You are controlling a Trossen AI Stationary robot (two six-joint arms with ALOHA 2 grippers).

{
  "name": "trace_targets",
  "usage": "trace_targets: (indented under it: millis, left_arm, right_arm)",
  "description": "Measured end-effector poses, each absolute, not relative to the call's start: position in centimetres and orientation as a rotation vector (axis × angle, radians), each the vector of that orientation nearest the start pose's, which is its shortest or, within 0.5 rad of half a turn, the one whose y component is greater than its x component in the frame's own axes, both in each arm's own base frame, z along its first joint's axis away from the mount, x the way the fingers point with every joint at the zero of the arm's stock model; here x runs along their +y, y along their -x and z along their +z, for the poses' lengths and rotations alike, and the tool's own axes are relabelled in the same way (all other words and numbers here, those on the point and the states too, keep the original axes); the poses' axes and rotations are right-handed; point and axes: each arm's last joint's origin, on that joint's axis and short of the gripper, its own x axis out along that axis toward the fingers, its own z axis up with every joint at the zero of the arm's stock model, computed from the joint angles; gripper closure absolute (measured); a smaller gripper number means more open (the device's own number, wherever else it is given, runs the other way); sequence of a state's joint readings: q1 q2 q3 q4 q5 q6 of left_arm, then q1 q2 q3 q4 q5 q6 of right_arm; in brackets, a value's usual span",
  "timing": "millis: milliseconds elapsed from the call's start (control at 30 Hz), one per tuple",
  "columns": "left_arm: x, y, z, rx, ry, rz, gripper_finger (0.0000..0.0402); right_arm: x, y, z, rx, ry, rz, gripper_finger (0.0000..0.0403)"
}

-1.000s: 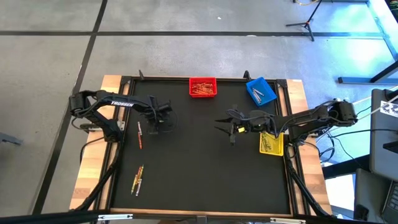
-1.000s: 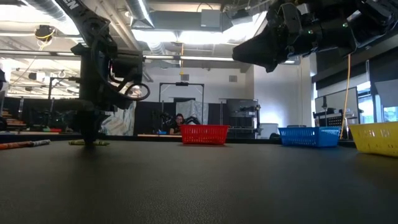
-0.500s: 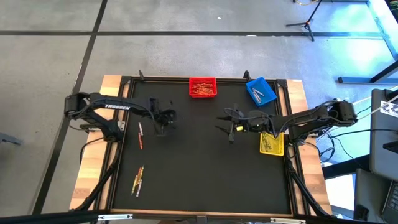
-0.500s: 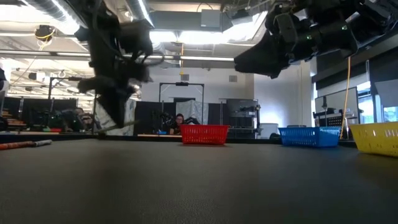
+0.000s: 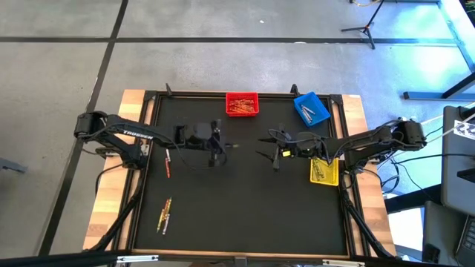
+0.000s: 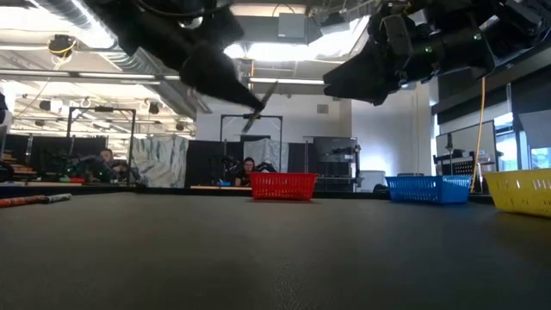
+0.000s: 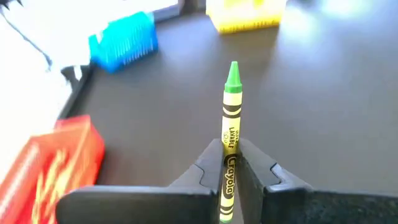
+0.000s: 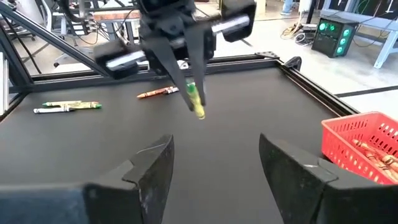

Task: Sort crayons
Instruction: Put the green crayon into the yellow bin

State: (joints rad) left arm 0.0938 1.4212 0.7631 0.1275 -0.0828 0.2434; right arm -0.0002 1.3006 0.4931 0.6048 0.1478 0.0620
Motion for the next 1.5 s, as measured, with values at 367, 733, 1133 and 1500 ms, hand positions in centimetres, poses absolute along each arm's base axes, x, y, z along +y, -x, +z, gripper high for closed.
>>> trace_targets:
  millis: [367,733,1133,1500]
  left_arm:
    - [0.8,-29.4,22.2,0.189,-0.229,0.081,0.0385]
    - [-1.6,-29.1,22.3,0.110,-0.204,0.066,0.0385]
    - [-2.1,-29.5,21.5,0.125,-0.205,0.048,0.0386]
    - [-2.1,-29.7,21.5,0.093,-0.195,0.054,0.0386]
  right_arm:
    - [-0.4,-26.0,21.0,0.107,-0.016,-0.131,0.0171]
    - [1.2,-28.2,20.6,-0.095,0.040,0.064,0.0172]
    - [2.3,-32.2,21.8,-0.117,0.108,0.060,0.0183]
    - [2.3,-32.3,21.5,-0.072,0.129,0.031,0.0286]
